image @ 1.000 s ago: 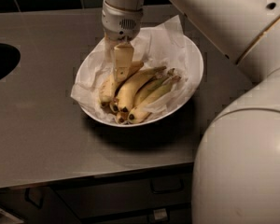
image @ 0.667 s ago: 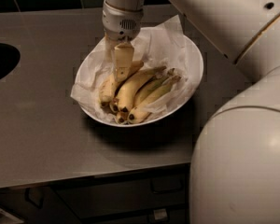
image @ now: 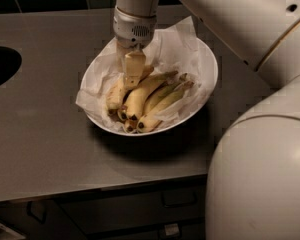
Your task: Pick banana from white bowl
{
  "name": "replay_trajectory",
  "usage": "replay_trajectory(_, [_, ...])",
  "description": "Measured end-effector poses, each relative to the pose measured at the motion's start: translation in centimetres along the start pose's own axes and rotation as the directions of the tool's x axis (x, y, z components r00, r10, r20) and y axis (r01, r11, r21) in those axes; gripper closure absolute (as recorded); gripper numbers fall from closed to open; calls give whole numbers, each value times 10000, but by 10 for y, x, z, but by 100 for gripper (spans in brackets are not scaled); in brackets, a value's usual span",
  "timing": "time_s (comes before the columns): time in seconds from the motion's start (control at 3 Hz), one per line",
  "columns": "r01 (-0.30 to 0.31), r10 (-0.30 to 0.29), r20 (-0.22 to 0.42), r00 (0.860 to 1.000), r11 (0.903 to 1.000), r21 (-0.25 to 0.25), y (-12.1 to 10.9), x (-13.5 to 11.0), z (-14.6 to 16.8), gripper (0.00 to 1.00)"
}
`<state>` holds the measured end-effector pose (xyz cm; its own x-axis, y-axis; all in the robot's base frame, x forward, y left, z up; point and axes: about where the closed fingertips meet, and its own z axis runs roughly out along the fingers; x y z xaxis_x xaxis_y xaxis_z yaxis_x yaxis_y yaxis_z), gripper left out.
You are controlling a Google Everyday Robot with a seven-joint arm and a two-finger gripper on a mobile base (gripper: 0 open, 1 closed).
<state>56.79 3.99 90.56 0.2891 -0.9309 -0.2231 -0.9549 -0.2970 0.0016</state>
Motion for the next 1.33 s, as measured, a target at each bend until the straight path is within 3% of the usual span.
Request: replay_trajectory(1.33, [-37, 37, 1, 10000, 9998, -192, 0, 3, 2, 50])
